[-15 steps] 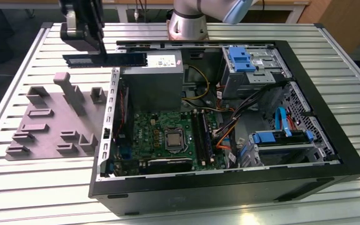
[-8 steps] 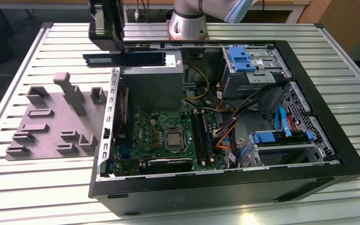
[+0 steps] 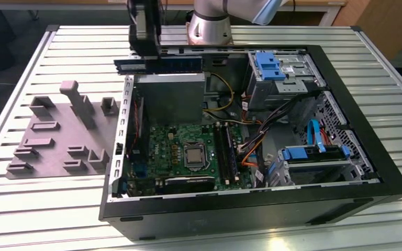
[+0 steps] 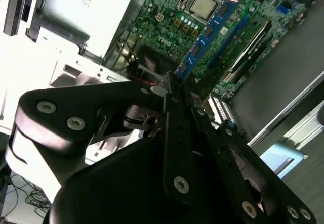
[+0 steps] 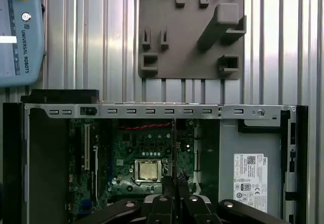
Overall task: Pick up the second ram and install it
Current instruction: 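Pick up the second ram and move it above second insertion slot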
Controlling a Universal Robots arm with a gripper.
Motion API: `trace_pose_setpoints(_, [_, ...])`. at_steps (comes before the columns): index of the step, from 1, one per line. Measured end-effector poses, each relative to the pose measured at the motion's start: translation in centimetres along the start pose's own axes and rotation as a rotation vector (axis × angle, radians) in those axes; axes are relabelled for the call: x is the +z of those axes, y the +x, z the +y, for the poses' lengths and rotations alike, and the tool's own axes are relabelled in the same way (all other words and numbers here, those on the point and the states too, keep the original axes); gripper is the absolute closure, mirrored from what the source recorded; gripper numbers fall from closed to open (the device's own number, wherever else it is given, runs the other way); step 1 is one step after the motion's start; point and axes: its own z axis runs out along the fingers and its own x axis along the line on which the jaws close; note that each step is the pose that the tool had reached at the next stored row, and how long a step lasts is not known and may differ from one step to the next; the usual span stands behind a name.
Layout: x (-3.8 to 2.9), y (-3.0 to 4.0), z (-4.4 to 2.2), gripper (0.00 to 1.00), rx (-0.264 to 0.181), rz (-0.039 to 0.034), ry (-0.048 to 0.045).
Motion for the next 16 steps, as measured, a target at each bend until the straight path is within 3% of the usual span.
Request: trace_pose_setpoints(16, [0.01,-0.06,-6.06,0.86,0.0,0.0,0.0])
